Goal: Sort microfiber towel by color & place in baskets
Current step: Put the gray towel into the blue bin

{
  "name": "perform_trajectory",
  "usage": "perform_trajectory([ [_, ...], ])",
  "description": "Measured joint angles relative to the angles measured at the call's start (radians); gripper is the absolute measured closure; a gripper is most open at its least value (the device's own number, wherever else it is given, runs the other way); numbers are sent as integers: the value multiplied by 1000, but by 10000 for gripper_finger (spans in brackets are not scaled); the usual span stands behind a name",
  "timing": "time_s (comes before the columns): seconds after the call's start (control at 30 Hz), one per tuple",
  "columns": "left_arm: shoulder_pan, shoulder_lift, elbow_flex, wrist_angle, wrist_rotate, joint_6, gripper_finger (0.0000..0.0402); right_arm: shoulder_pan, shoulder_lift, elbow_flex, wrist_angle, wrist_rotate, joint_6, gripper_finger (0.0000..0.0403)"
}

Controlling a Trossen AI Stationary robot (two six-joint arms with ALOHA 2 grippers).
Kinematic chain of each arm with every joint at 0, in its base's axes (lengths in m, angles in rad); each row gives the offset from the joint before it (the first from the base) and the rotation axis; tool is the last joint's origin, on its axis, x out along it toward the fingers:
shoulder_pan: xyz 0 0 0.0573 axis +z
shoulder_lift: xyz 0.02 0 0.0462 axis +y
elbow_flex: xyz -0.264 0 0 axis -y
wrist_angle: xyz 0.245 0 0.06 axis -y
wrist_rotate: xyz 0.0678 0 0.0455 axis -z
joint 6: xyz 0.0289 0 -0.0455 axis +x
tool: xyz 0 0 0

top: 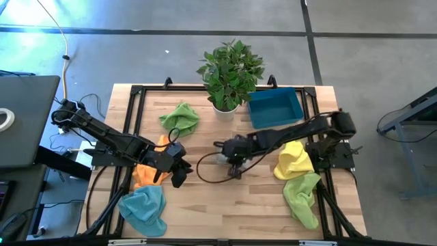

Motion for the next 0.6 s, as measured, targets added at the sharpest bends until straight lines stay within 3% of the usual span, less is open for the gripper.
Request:
perform_trajectory([
  [0.2, 0, 0, 0, -3, 0, 29, 291, -42, -143, 0, -189, 23, 7, 403],
  [0.6, 48, 0, 0, 2, -14, 44, 291, -206, -432, 2, -570, 216, -55, 403],
])
